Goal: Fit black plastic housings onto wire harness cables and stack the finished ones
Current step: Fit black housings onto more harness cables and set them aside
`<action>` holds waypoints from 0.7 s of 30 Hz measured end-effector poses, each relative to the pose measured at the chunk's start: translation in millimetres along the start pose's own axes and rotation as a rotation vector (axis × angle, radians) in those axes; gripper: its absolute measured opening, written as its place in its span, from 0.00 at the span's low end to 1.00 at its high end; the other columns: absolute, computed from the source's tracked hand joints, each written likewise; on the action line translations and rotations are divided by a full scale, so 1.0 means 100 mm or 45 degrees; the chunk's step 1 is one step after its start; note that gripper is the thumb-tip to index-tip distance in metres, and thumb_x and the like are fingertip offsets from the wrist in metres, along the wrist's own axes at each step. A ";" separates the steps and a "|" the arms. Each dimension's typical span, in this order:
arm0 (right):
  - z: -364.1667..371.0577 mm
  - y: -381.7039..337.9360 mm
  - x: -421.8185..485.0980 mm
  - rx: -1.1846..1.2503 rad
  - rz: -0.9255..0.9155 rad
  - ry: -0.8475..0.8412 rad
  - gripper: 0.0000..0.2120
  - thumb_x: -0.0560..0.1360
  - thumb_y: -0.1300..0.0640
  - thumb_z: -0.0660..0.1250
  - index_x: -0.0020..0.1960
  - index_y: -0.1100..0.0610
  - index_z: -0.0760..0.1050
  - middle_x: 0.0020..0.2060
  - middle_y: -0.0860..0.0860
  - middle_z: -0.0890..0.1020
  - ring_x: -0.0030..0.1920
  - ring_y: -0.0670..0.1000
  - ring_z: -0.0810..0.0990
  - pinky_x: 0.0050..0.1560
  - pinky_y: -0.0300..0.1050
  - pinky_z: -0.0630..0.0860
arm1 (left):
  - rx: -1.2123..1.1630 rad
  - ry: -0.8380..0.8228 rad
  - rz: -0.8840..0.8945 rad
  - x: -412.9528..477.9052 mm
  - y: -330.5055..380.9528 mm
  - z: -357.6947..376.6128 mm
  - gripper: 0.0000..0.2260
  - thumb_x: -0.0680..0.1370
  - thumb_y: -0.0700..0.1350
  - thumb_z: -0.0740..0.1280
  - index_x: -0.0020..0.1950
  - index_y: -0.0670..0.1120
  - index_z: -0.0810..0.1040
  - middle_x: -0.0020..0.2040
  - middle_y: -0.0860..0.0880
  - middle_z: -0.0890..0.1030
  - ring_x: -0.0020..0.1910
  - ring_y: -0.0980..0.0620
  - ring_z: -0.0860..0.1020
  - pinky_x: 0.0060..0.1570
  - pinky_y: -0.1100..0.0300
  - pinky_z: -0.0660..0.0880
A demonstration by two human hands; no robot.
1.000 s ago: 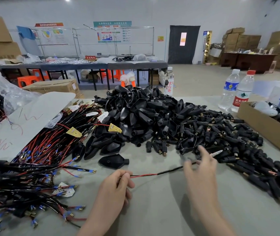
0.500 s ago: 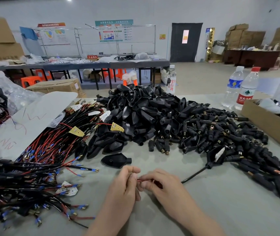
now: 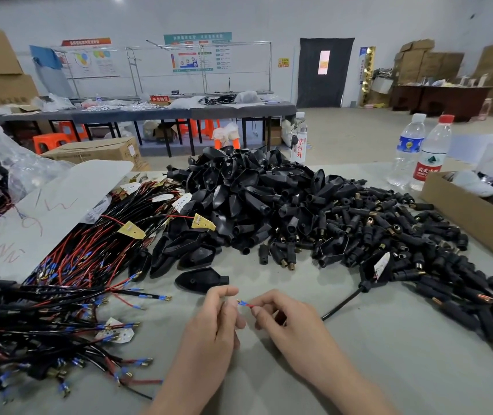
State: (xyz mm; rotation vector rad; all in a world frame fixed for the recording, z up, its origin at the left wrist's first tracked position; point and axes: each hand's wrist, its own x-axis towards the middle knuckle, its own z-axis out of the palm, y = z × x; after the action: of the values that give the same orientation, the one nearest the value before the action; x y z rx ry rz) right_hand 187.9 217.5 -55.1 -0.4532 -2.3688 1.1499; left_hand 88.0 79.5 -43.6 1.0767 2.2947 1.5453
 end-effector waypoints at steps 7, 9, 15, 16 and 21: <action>-0.04 -0.01 0.00 0.215 0.067 0.059 0.04 0.81 0.50 0.65 0.49 0.41 0.76 0.36 0.44 0.82 0.31 0.42 0.71 0.35 0.38 0.69 | 0.167 0.206 -0.036 0.05 -0.08 -0.06 0.08 0.82 0.49 0.60 0.55 0.63 0.72 0.44 0.58 0.81 0.44 0.62 0.77 0.43 0.65 0.72; -0.05 -0.02 0.00 0.239 0.079 0.060 0.04 0.81 0.50 0.65 0.49 0.41 0.76 0.36 0.45 0.82 0.31 0.43 0.71 0.35 0.39 0.69 | 0.246 0.230 -0.005 0.07 -0.10 -0.06 0.09 0.82 0.47 0.61 0.57 0.62 0.72 0.48 0.58 0.79 0.46 0.63 0.76 0.43 0.69 0.70; -0.05 -0.02 0.00 0.244 0.073 0.052 0.03 0.81 0.49 0.64 0.49 0.42 0.76 0.37 0.45 0.83 0.31 0.45 0.72 0.36 0.45 0.72 | 0.414 0.183 0.089 0.10 -0.15 -0.04 0.12 0.81 0.43 0.62 0.64 0.52 0.75 0.55 0.62 0.73 0.58 0.63 0.70 0.57 0.66 0.64; -0.05 -0.02 0.01 0.244 0.072 0.049 0.03 0.81 0.49 0.64 0.50 0.42 0.76 0.37 0.44 0.83 0.31 0.46 0.72 0.36 0.46 0.72 | 0.423 0.178 0.096 0.10 -0.16 -0.04 0.12 0.81 0.43 0.63 0.64 0.52 0.75 0.56 0.61 0.73 0.59 0.63 0.70 0.58 0.66 0.64; -0.05 -0.01 0.01 0.265 0.076 0.058 0.03 0.80 0.47 0.64 0.50 0.42 0.76 0.37 0.44 0.83 0.31 0.45 0.73 0.37 0.44 0.71 | 0.430 0.177 0.093 0.11 -0.20 -0.04 0.11 0.81 0.44 0.63 0.63 0.52 0.75 0.55 0.61 0.73 0.58 0.59 0.72 0.58 0.63 0.67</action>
State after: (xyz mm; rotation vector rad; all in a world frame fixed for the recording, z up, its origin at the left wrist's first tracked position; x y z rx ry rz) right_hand 189.4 220.5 -51.1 -0.4752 -2.1809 1.3813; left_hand 68.6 79.7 -56.6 1.1724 2.7117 1.3244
